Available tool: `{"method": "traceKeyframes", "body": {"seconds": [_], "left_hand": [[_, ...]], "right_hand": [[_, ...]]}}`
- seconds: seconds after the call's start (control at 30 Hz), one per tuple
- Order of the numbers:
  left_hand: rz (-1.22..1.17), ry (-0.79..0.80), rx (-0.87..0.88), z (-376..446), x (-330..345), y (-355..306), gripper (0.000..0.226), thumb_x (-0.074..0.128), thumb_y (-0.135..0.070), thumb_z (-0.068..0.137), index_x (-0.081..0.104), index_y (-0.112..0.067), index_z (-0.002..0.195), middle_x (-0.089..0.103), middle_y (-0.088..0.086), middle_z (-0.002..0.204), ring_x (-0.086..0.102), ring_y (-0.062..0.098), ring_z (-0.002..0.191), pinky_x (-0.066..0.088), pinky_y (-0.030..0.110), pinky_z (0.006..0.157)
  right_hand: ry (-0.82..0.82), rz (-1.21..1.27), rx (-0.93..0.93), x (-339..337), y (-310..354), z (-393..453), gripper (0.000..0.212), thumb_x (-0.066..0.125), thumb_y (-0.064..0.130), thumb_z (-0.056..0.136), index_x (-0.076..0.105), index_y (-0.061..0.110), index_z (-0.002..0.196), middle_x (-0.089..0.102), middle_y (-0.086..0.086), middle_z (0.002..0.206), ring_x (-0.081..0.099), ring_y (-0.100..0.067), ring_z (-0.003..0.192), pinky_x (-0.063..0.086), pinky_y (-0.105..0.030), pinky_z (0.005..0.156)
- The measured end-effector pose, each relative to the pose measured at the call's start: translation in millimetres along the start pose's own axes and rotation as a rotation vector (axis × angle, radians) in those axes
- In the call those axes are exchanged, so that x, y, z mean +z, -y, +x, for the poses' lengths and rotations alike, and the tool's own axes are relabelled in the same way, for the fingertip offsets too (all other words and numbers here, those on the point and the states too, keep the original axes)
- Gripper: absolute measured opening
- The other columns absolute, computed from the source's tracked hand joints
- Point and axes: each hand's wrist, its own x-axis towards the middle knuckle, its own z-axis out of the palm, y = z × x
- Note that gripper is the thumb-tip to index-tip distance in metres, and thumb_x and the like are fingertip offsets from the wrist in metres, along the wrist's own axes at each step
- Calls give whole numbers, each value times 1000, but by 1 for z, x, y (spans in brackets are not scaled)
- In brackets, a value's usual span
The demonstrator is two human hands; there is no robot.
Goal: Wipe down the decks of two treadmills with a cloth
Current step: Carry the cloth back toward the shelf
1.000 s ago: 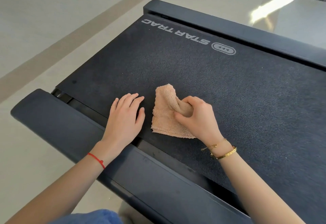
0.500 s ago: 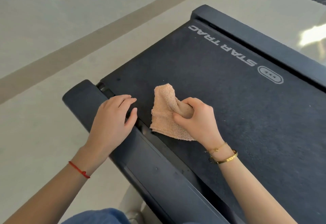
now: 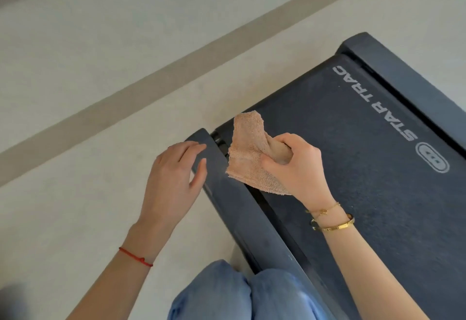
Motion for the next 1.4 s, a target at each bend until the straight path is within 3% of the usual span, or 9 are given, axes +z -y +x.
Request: {"method": "traceKeyframes", "body": {"seconds": [0.53,0.7,0.87,0.93,1.0,1.23,1.4], "left_hand": [[38,-98,-220,-25,-253,-45,25,61,-13,94,68,-10,118,68,5,115,64,25,105,52,41,88],[38,-102,-294,-49,-338,-69,25,61,-12,94,68,-8,118,68,6,115,64,27,105,52,44,89],[18,-94,-341,-69,-413,-101,26,59,-11,96,67,-6,120,68,9,116,63,29,108,52,47,91],[8,-99,-359,-76,-440,-114,26,58,-11,96,67,-6,120,67,9,117,62,29,109,52,47,92],[-9,-101,-372,-83,-465,-127,26,57,-11,96,67,-6,120,67,9,117,62,29,109,51,47,92],[-23,-153,-423,-108,-540,-159,25,57,-10,96,67,-5,119,67,8,116,61,29,109,52,47,90],[-11,-207,-459,-133,-570,-174,25,58,-11,96,67,-6,120,67,8,116,61,30,109,52,47,88]], "right_hand": [[188,36,-97,-96,221,-32,23,78,17,76,68,15,96,63,6,87,56,-4,78,39,-2,70],[238,51,-136,-138,290,-59,20,78,16,76,67,13,94,62,6,85,54,7,78,38,-2,68],[302,70,-153,-183,355,-84,19,77,15,78,67,13,94,63,6,85,56,-4,76,42,-6,67],[322,71,-165,-199,379,-92,18,77,15,78,65,16,92,62,9,84,56,-1,78,42,-6,67],[327,84,-187,-215,400,-102,21,76,15,77,63,22,92,59,16,83,56,5,79,40,-2,69],[363,32,-221,-256,454,-133,26,77,16,78,69,9,101,65,2,90,56,-10,82,39,-2,68],[381,19,-248,-273,470,-152,27,77,19,79,68,10,103,65,2,91,56,-9,82,38,-2,68]]}}
